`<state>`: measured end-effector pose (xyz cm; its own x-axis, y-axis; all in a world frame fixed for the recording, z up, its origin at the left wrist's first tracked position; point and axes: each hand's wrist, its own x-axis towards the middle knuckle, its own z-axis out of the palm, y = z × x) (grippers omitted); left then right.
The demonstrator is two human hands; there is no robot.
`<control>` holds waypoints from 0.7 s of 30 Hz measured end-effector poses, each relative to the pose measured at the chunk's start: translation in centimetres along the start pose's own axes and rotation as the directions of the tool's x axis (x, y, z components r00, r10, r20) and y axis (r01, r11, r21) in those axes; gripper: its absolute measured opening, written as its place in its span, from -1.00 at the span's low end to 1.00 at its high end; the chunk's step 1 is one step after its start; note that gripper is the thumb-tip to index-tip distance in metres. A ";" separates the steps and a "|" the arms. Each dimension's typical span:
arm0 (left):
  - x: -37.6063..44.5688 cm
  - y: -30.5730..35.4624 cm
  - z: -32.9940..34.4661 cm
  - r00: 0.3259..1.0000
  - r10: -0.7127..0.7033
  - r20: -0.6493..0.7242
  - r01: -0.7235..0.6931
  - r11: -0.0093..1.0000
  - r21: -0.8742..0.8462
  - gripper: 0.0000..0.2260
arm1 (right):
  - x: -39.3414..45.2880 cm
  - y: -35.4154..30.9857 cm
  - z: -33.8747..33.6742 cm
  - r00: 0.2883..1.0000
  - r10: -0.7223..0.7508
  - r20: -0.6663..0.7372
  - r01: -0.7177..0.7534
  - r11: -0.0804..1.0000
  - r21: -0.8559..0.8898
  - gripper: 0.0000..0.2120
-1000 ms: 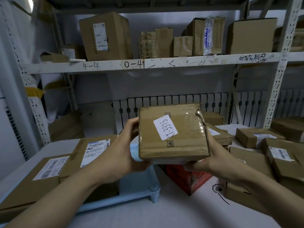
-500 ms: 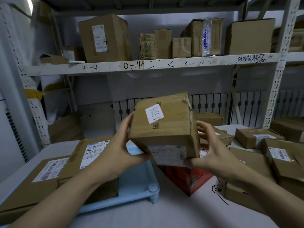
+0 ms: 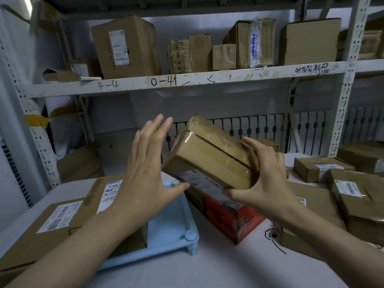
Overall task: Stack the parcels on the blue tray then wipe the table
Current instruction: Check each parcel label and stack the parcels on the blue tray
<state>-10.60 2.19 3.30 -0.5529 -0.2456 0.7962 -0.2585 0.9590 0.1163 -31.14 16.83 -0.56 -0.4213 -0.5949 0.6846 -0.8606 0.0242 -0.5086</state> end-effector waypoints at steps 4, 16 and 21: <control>0.5 0.8 0.0 0.993 0.109 0.047 -0.116 0.975 0.191 0.04 | 0.0 -0.7 -0.2 0.998 -0.057 -0.002 0.057 0.991 -0.119 0.06; 1.1 2.0 2.0 0.971 0.116 0.208 -0.190 0.905 0.381 0.01 | 0.2 -2.7 -0.1 0.953 -0.299 0.049 0.301 0.918 -0.258 0.07; 0.7 0.9 1.4 0.976 -0.010 0.217 -0.043 0.971 0.235 -0.03 | 0.2 -2.2 -0.3 0.963 -0.271 -0.008 0.267 0.953 -0.146 0.05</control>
<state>-12.34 2.66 3.13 -0.7093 -0.2798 0.6470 -0.4133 0.9086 -0.0602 -29.45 16.92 0.84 -0.1744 -0.5728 0.8009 -0.9740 -0.0189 -0.2256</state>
